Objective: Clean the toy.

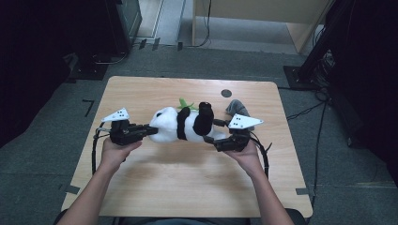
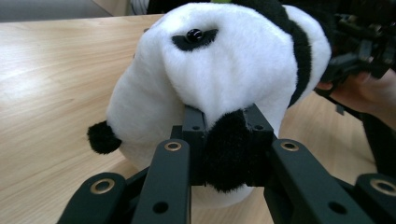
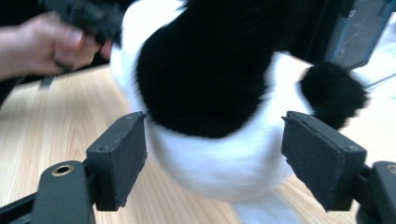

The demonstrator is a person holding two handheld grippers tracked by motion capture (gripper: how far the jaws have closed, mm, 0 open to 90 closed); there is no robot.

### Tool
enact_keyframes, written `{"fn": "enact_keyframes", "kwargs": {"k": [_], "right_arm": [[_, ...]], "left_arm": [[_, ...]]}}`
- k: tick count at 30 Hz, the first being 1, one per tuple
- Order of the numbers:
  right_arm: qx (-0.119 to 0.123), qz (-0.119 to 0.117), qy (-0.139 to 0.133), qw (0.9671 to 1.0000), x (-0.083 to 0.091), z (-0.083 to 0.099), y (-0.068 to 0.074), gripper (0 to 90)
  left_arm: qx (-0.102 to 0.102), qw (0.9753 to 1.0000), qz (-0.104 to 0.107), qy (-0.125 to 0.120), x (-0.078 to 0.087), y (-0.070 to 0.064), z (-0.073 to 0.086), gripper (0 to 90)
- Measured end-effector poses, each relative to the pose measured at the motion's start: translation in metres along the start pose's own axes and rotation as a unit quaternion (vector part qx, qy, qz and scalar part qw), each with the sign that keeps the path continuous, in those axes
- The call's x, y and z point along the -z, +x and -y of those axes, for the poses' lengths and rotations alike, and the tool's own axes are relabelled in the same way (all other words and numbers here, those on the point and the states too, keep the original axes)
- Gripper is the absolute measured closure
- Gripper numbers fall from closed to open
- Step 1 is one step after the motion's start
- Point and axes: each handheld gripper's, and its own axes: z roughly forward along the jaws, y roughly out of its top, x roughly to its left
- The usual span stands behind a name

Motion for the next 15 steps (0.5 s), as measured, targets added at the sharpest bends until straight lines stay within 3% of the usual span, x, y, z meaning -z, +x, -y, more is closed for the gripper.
{"fn": "enact_keyframes", "kwargs": {"k": [2,9,11,15], "right_arm": [[0.016,-0.001,0.022,0.9996,-0.005,0.001,0.005,15.9],[0.046,0.063,0.067,0.9947,-0.025,0.007,0.019,7.2],[0.042,0.091,0.067,0.9927,-0.027,0.007,0.019,21.5],[0.018,0.083,0.050,0.9952,-0.026,0.007,0.015,31.2]], "left_arm": [[0.000,1.0000,0.004,0.004,-0.001,0.000,-0.001,76.5],[-0.002,0.9999,0.007,0.014,-0.009,-0.004,0.000,76.5],[-0.001,0.9998,0.006,0.017,-0.009,-0.004,0.000,76.4],[0.005,0.9999,0.004,0.013,-0.008,-0.003,0.001,76.3]]}}
